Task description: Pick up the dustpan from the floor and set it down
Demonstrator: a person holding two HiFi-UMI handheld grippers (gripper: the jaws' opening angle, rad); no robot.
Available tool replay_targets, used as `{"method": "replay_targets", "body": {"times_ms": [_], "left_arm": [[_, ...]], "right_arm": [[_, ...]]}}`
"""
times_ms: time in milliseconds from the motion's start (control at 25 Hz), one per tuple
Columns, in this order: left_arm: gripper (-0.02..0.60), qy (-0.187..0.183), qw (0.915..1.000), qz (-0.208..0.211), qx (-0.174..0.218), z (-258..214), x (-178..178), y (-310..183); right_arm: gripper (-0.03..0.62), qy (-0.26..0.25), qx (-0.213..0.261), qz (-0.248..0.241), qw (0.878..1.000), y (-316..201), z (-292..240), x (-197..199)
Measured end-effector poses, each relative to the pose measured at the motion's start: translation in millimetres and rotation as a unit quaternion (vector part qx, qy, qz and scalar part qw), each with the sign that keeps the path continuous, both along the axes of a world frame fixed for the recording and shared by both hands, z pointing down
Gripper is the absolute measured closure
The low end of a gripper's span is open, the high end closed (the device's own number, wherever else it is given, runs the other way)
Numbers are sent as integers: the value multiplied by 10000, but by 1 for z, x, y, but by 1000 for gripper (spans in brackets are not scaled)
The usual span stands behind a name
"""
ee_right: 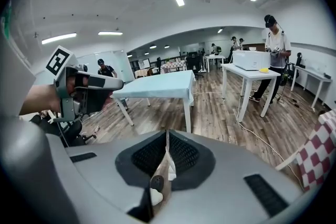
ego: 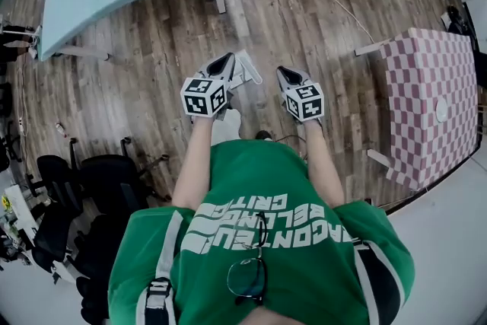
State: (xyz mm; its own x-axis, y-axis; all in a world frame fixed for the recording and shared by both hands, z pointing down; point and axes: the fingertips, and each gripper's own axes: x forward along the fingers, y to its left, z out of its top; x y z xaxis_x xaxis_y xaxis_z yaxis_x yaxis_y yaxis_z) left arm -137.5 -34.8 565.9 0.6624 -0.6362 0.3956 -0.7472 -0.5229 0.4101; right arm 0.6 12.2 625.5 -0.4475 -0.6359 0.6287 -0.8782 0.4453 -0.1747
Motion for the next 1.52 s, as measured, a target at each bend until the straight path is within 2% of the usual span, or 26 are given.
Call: {"method": "replay_targets", "body": {"times_ms": [400, 480, 560, 880, 1080, 1360, 1520], "left_arm": [[578, 150, 9995, -205, -168, 9, -67, -56], [578, 172, 9994, -212, -195, 11, -78, -66], [578, 187, 9994, -205, -228, 13, -87, -74], [578, 112, 9995, -117, -262, 23, -117, -103], [578, 128, 9995, -106, -283, 26, -133, -119], [578, 47, 9996, 4, -292, 28, -143, -134], [578, 51, 9994, 14, -328, 33, -150, -142]], "right_arm": [[570, 318, -888, -307, 9951, -44, 58, -70], [485, 398, -1171, -369, 9916, -49, 74, -80], [445, 572, -1444, -439, 9869, -53, 90, -88], [405, 1474, -2348, -734, 9580, -66, 154, -111], [405, 2147, -3077, -819, 9233, -63, 194, -108], [407, 2484, -3357, -814, 9050, -68, 226, -108], [414, 2454, -3556, -894, 8974, -71, 229, -112]]}}
